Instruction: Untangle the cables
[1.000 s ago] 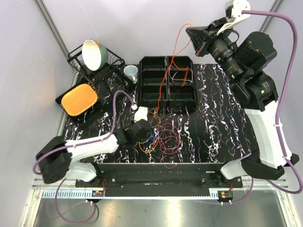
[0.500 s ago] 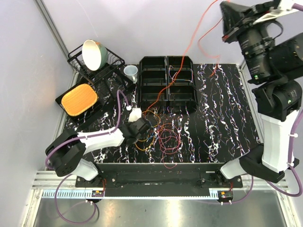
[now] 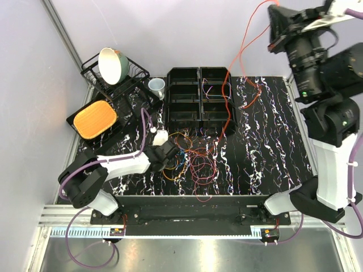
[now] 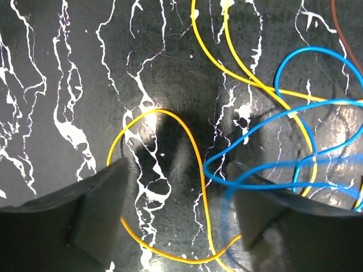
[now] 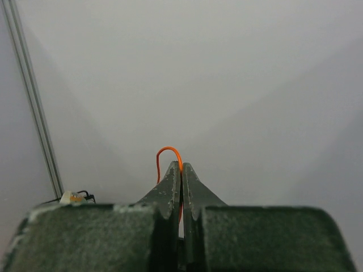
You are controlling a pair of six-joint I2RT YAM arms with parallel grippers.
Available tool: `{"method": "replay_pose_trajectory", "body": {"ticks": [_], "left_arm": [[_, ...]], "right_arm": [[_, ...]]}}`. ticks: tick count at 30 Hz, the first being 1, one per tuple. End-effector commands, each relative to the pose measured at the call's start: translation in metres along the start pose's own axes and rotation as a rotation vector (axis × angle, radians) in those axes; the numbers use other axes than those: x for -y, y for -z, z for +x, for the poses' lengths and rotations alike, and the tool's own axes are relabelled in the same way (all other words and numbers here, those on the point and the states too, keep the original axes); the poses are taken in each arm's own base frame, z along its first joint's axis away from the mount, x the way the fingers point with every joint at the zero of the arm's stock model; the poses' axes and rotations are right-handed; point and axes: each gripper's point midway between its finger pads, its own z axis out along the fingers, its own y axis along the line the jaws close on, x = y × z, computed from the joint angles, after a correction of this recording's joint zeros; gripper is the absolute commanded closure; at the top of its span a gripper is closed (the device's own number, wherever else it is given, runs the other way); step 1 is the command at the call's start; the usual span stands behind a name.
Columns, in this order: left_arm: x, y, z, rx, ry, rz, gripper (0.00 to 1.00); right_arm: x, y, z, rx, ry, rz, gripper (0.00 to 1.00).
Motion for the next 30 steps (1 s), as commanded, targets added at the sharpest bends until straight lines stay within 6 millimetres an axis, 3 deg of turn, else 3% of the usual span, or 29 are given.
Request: {"method": "replay_pose_trajectory", "body": {"ticks": [1,6,9,11,17,18,20,24,25,27,28,30], "left_arm": [[0.014,0.019,-0.03,0.061,0.026,0.089,0.15],[0.029,0.054,-0.054,0.08,-0.047,0.22,0.1],[0.041,0.092,-0.079,0.152,-0.092,0.32,0.1],[0.05,0.126,-0.102,0.244,-0.084,0.417,0.1],[0.075,0.193,-0.156,0.548,-0.008,0.721,0.1],[0.078,0.212,-0.168,0.631,0.013,0.793,0.07],[0.081,0.227,-0.177,0.695,0.017,0.849,0.05],[0.094,0.234,-0.196,0.771,-0.032,0.864,0.04],[0.107,0.224,-0.192,0.749,-0.068,0.868,0.05],[0.122,0.228,-0.196,0.769,-0.079,0.921,0.06],[0.133,0.217,-0.192,0.748,-0.093,0.925,0.07],[0.145,0.217,-0.197,0.759,-0.084,0.949,0.08]], "right_arm": [[-0.007,-0.004,0.018,-0.026,-0.034,-0.011,1.0],[-0.016,-0.003,0.032,-0.056,-0.063,-0.046,1.0],[-0.023,-0.001,0.038,-0.073,-0.093,-0.075,1.0],[-0.026,0.0,0.041,-0.081,-0.114,-0.087,1.0],[-0.039,0.005,0.046,-0.097,-0.159,-0.152,1.0],[-0.042,0.006,0.046,-0.102,-0.19,-0.158,1.0],[-0.047,0.007,0.047,-0.105,-0.211,-0.182,1.0],[-0.051,0.013,0.043,-0.106,-0.238,-0.207,1.0],[-0.052,0.014,0.043,-0.108,-0.253,-0.212,1.0],[-0.054,0.016,0.042,-0.11,-0.263,-0.227,1.0],[-0.055,0.017,0.04,-0.107,-0.276,-0.231,1.0],[-0.058,0.019,0.039,-0.107,-0.289,-0.244,1.0]]}}
